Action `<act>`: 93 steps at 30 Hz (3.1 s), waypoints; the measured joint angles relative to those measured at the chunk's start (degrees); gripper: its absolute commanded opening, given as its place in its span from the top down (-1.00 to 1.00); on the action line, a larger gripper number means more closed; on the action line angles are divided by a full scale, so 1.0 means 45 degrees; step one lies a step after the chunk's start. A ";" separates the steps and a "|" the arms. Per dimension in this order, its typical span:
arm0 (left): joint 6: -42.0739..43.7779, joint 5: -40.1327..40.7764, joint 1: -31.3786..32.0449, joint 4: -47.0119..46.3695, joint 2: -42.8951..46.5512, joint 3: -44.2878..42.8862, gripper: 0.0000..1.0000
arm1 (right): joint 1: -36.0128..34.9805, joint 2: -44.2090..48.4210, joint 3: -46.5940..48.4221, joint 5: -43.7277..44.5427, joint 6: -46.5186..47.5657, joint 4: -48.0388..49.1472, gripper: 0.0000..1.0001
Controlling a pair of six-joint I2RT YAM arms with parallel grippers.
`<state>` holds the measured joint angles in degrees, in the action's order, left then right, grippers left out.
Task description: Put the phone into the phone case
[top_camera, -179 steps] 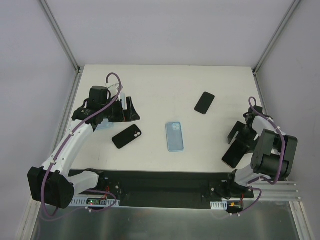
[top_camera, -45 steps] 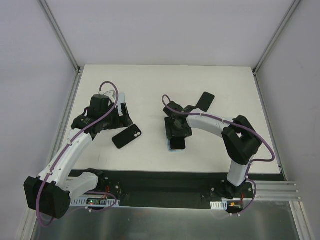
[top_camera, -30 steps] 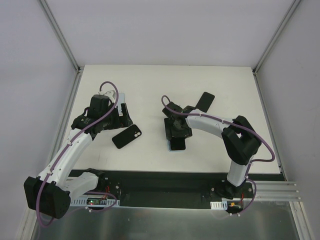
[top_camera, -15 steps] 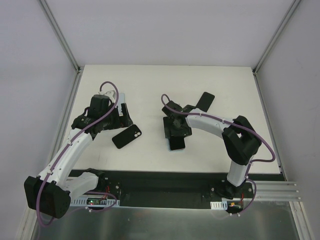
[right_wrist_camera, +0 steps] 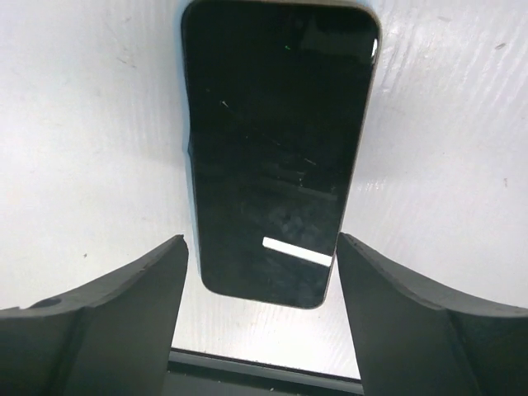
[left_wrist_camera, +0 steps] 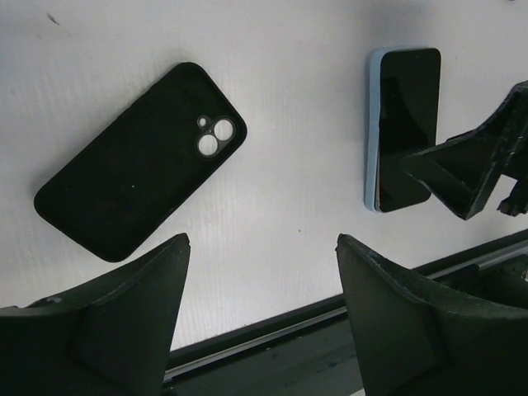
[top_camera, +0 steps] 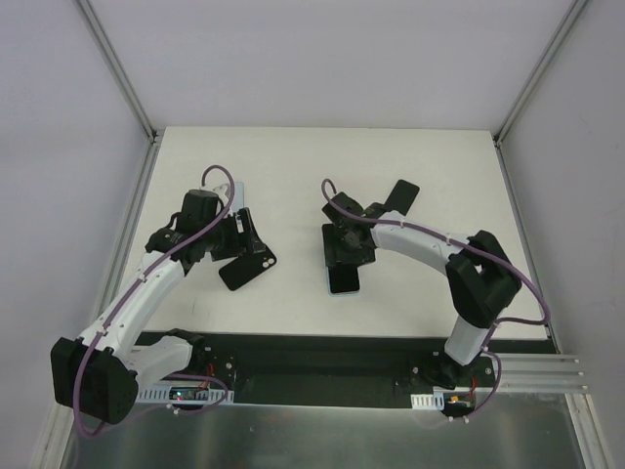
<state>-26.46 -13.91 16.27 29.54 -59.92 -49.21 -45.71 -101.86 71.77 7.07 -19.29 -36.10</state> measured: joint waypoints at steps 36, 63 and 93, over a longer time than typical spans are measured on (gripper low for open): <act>-0.2399 -0.0899 0.3589 -0.3531 -0.5727 -0.1166 -0.24 | 0.2356 0.2118 -0.4051 -0.4109 0.1831 0.2686 0.62; -0.3031 -0.0782 0.4716 -0.5323 -0.8466 -0.1734 0.07 | 0.3978 0.3458 -0.5693 -0.5659 0.1948 0.4376 -0.34; -0.4061 -0.1778 0.4692 -0.7796 -1.0190 -0.1841 0.46 | 0.3993 0.2234 -0.5858 -0.8111 0.1540 0.7033 -0.63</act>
<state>-44.73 -21.91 37.39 -5.54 -105.78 -57.49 -27.75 -91.81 45.41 -29.43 -12.36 -4.45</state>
